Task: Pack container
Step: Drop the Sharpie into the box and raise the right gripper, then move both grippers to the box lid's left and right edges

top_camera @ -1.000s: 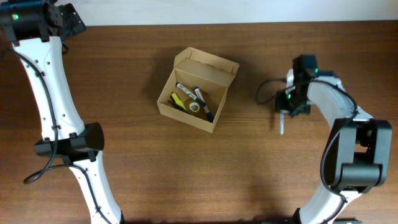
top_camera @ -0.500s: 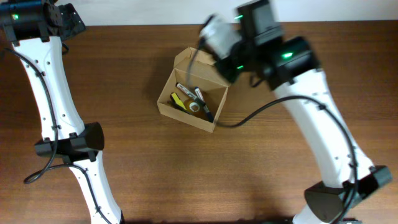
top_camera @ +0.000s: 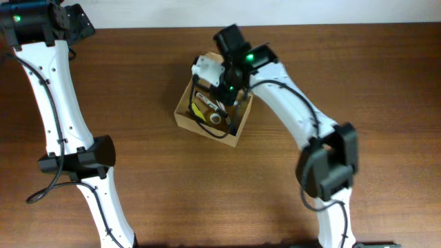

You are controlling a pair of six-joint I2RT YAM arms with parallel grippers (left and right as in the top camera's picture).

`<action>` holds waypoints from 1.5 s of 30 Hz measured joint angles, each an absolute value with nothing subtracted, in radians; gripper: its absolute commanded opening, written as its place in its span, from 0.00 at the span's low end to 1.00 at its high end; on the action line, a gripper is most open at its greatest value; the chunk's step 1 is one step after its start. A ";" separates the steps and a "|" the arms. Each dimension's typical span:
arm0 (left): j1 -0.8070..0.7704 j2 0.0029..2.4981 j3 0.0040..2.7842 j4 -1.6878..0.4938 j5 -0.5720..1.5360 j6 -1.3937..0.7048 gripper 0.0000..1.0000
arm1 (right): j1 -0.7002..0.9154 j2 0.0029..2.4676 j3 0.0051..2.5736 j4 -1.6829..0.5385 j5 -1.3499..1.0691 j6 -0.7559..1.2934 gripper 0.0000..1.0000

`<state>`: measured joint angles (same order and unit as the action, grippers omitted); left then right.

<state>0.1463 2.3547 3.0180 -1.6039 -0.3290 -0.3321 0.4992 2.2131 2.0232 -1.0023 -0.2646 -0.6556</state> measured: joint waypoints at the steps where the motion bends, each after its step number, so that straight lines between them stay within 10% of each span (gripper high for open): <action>1: 0.146 2.355 3.018 -1.604 -0.329 -0.332 1.00 | 0.499 2.238 2.023 -1.002 -0.272 -0.645 0.04; 6: 0.146 2.355 3.018 -1.604 -0.329 -0.332 1.00 | 0.503 2.314 2.016 -1.014 -0.295 -0.606 0.04; 10: 0.146 2.355 3.018 -1.604 -0.329 -0.332 1.00 | 0.509 2.317 2.013 -1.017 -0.301 -0.581 0.50; 17: 0.146 2.355 3.018 -1.604 -0.329 -0.332 1.00 | 0.509 2.317 2.017 -1.046 -0.306 -0.492 0.52; 30: 0.146 2.355 3.018 -1.604 -0.329 -0.332 1.00 | 0.498 2.266 2.519 -1.306 -0.284 -0.223 0.50; 35: 0.147 2.355 3.018 -1.588 -0.267 -0.333 1.00 | 0.418 2.202 2.729 -1.349 -0.278 -0.082 0.04; 39: 0.147 2.355 3.018 -1.528 -0.119 -0.340 0.99 | 0.277 2.171 2.760 -1.390 -0.274 0.016 0.04; 41: 0.146 2.355 3.018 -1.501 -0.045 -0.343 0.68 | 0.223 2.177 2.748 -1.414 -0.270 0.038 0.04; 45: 0.133 2.356 3.003 -1.467 0.071 -0.308 0.45 | 0.129 2.209 2.648 -1.428 -0.262 0.071 0.04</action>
